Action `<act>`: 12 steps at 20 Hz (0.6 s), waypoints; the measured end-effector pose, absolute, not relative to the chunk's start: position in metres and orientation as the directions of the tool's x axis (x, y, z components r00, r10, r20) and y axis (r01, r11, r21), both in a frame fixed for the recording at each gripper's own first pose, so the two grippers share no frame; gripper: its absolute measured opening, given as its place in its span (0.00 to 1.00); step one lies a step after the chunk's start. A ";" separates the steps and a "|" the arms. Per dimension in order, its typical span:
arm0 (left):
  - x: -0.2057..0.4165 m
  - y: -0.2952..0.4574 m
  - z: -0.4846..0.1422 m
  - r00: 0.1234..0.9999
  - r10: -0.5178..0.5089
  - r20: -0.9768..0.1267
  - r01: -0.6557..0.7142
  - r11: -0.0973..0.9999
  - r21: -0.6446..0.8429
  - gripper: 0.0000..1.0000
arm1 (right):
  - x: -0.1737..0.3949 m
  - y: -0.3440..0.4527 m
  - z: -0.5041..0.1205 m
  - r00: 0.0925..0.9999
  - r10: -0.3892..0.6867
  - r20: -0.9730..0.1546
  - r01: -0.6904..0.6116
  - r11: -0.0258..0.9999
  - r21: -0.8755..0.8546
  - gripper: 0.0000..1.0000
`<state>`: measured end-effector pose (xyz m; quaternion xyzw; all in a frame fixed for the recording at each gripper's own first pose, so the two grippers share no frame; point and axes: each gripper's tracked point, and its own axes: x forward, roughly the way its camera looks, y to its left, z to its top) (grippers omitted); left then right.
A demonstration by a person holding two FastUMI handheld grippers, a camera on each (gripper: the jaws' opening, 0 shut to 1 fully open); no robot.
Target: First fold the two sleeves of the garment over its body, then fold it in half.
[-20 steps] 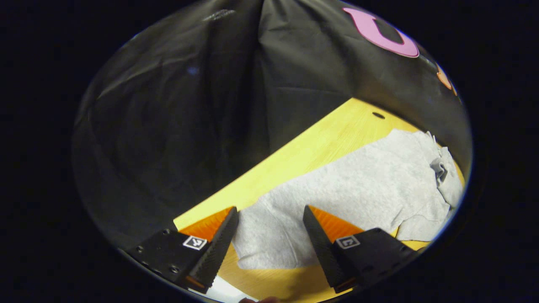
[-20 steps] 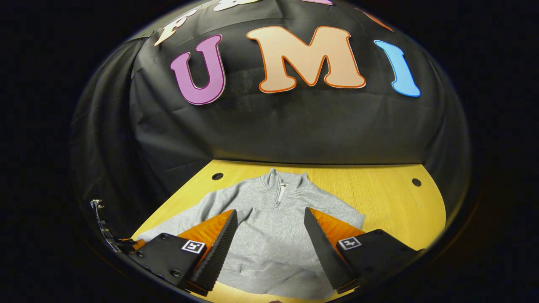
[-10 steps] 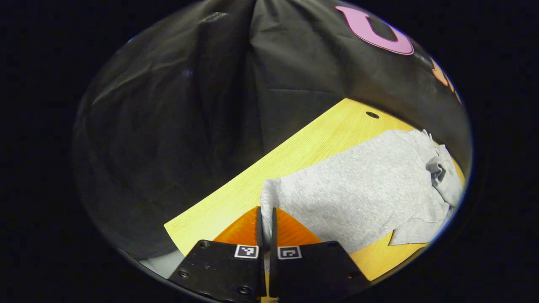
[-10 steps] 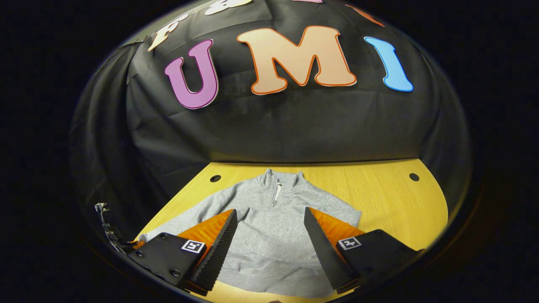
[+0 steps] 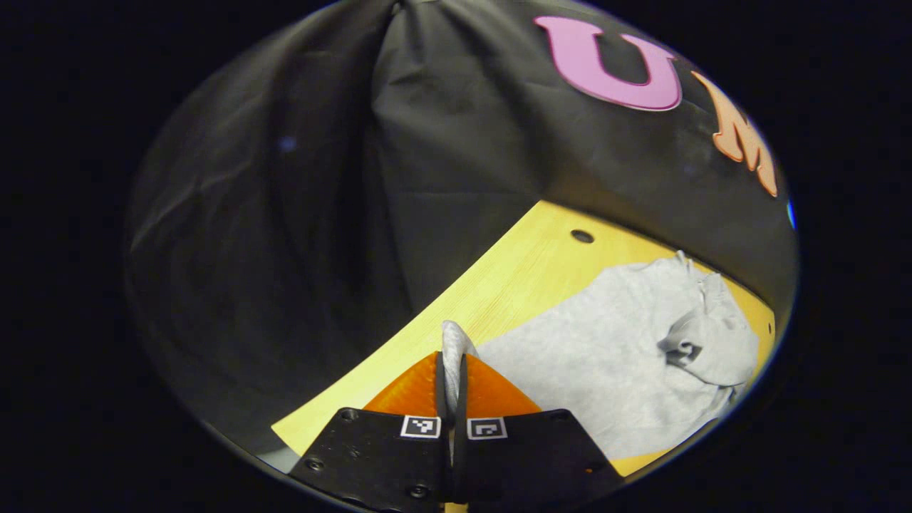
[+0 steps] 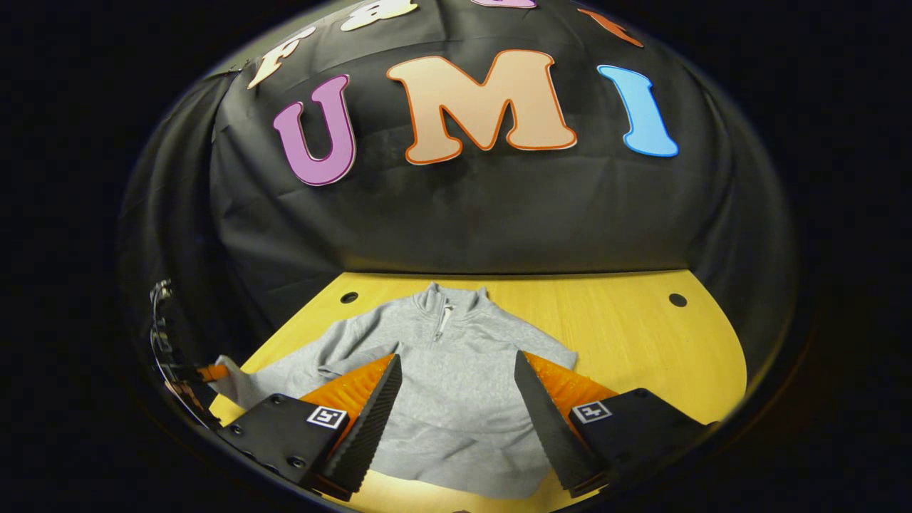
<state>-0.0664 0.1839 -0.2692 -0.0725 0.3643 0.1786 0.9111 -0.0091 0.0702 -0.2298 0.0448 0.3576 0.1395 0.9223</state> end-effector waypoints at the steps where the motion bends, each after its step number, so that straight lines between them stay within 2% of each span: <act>1: -0.057 0.174 -0.259 0.692 0.254 -0.675 -0.351 0.936 -0.008 0.00 | -0.011 0.063 -0.229 0.708 0.281 -0.648 -0.217 0.960 0.179 0.98; 5: -0.016 0.131 -0.234 0.747 0.198 -0.634 -0.242 0.970 0.019 0.00 | -0.021 0.029 -0.228 0.717 0.243 -0.653 -0.179 0.970 0.165 0.98; 6: -0.005 0.119 -0.227 0.761 0.184 -0.622 -0.211 0.977 0.031 0.00 | -0.026 0.021 -0.228 0.717 0.233 -0.657 -0.169 0.972 0.161 0.95; 7: 0.005 0.104 -0.222 0.775 0.162 -0.611 -0.181 0.983 0.032 0.00 | -0.029 0.012 -0.229 0.717 0.223 -0.660 -0.159 0.975 0.157 0.98; 10: 0.033 0.062 -0.204 0.810 0.090 -0.580 -0.099 0.995 0.016 0.00 | -0.039 -0.013 -0.230 0.718 0.188 -0.670 -0.119 0.982 0.147 0.96; 12: 0.049 0.029 -0.196 0.827 0.038 -0.562 -0.046 0.999 -0.001 0.00 | -0.046 -0.028 -0.226 0.723 0.170 -0.670 -0.095 0.985 0.147 0.99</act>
